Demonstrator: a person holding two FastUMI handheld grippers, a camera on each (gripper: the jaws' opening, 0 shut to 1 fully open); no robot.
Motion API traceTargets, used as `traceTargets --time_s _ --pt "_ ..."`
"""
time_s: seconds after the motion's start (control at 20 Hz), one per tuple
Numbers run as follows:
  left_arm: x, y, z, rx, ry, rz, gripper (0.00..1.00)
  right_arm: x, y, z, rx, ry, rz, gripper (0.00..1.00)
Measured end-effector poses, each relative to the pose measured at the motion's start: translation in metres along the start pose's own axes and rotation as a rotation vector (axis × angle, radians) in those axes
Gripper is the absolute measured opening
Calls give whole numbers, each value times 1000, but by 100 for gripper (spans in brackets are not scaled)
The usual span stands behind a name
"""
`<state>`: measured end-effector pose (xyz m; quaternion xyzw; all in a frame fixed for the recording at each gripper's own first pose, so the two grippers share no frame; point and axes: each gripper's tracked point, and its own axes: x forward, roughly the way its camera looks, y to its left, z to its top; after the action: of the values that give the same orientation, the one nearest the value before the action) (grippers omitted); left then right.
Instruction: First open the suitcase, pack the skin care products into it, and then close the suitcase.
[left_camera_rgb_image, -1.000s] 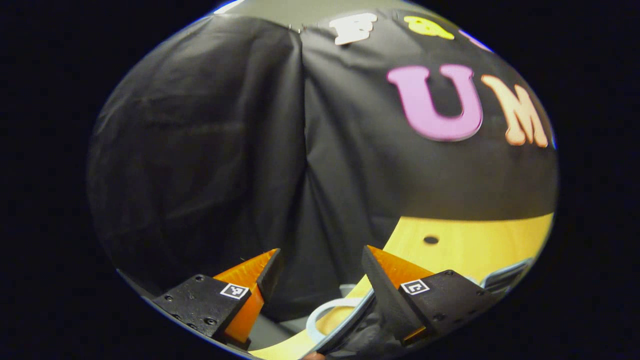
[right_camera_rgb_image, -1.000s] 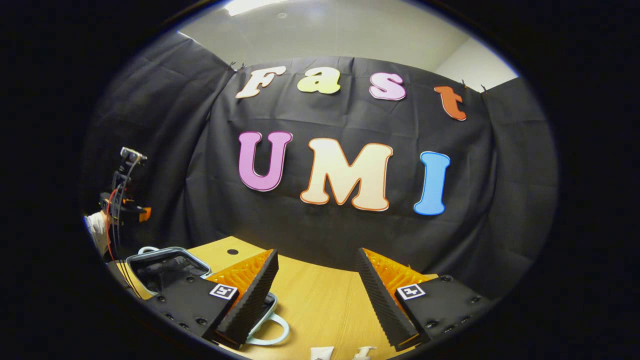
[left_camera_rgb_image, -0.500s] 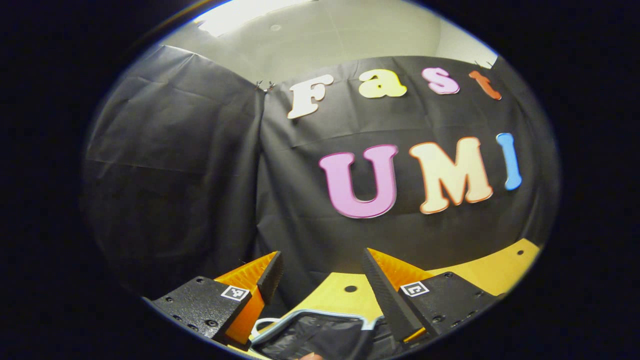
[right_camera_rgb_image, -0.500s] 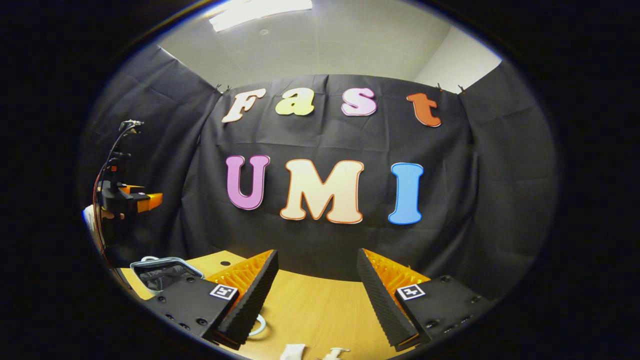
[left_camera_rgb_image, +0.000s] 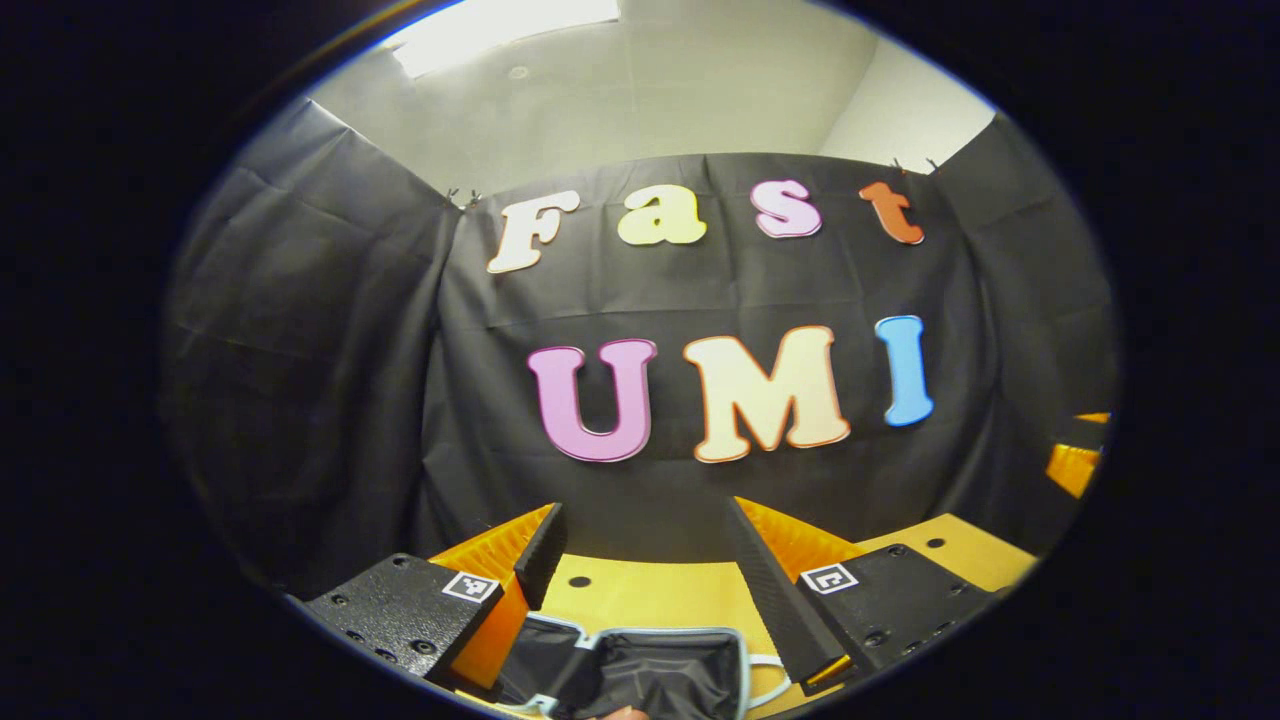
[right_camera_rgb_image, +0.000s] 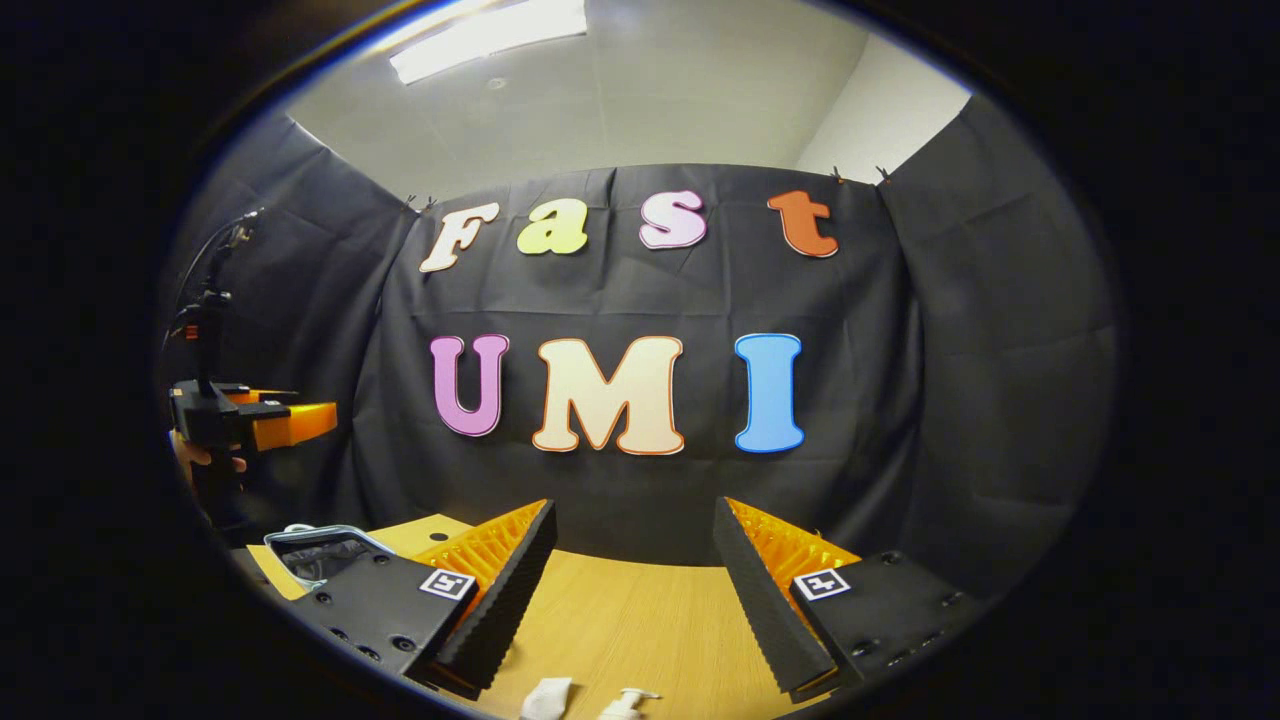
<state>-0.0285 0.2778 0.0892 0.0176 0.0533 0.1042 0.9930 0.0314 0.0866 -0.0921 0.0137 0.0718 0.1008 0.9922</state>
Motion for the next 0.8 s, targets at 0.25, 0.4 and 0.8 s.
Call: traceTargets --time_s 0.25,0.4,0.8 --pt "-32 -57 -19 -88 42 -60 94 -14 -5 -23 47 42 2 100" --pt "-40 -89 -45 -116 113 -114 94 -21 -1 -40 42 83 24 100" --pt "-41 -167 -149 -201 407 -302 94 -24 -25 -46 13 109 -10 99"
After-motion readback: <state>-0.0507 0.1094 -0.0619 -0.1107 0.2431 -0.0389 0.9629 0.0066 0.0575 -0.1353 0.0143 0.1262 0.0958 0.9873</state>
